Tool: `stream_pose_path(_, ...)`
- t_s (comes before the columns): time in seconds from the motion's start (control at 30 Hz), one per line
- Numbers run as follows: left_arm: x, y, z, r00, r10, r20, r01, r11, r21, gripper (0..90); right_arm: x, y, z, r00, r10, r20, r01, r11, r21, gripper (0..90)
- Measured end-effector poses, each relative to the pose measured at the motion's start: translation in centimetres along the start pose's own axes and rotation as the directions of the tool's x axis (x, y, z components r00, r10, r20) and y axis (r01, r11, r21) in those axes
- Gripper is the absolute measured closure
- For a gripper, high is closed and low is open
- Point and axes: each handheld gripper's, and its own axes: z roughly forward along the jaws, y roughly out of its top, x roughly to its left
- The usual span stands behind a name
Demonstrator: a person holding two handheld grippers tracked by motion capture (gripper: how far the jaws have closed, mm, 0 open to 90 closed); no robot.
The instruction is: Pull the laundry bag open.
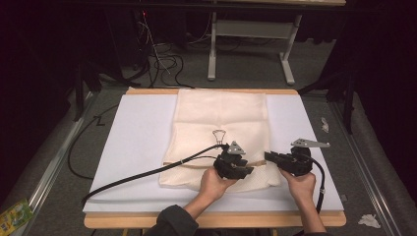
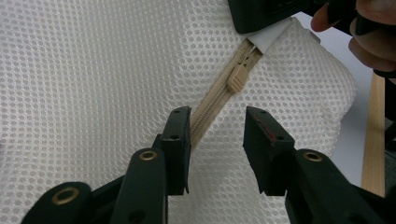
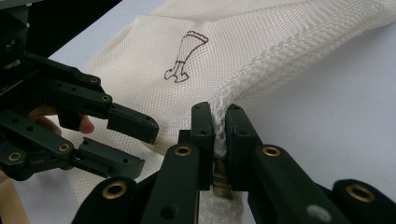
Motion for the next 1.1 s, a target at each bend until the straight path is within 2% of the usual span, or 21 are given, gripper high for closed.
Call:
stream_pose_path(0.17, -0.3, 0.3, 0.1, 0.9999, 0.009, 0.005, -0.009, 1.0000, -0.002, 62.4, 0.0, 0.1, 0.2, 1.0000, -0.003, -0.005, 0.003, 1.000, 0.001, 85.2)
stream_pose_path(0.23, -0.5, 0.4, 0.4, 0.9997, 0.014, 0.021, -0.013, 0.9999, -0.006, 65.2, 0.1, 0.2, 0.2, 1.0000, -0.003, -0.009, 0.003, 1.000, -0.006, 85.2)
stream_pose_path(0.37, -0.7, 0.4, 0.8, 0.9995, 0.024, 0.020, -0.024, 0.9997, 0.002, 66.9, 0.2, 0.1, 0.2, 0.9999, -0.006, -0.011, 0.006, 1.000, -0.012, 85.2)
stream_pose_path(0.5, -1.1, 0.5, 1.0, 0.9990, 0.041, 0.019, -0.040, 0.9991, -0.013, 67.2, 0.3, 0.1, 0.2, 0.9998, -0.007, -0.019, 0.006, 1.000, -0.016, 85.2)
stream_pose_path(0.67, -1.0, 0.6, 1.3, 0.9991, 0.031, 0.028, -0.030, 0.9994, -0.019, 68.3, 0.5, 0.0, 0.4, 0.9997, -0.010, -0.024, 0.009, 1.000, -0.017, 85.2)
stream_pose_path(0.9, -1.0, 0.9, 1.3, 0.9980, 0.025, 0.057, -0.022, 0.9990, -0.039, 74.7, 0.6, -0.1, 0.5, 0.9995, -0.013, -0.027, 0.013, 1.000, -0.017, 85.2)
stream_pose_path(1.1, -0.9, 0.9, 1.1, 0.9980, 0.034, 0.054, -0.032, 0.9992, -0.023, 80.5, 0.7, 0.2, 0.6, 0.9994, -0.023, -0.027, 0.023, 1.000, -0.011, 85.2)
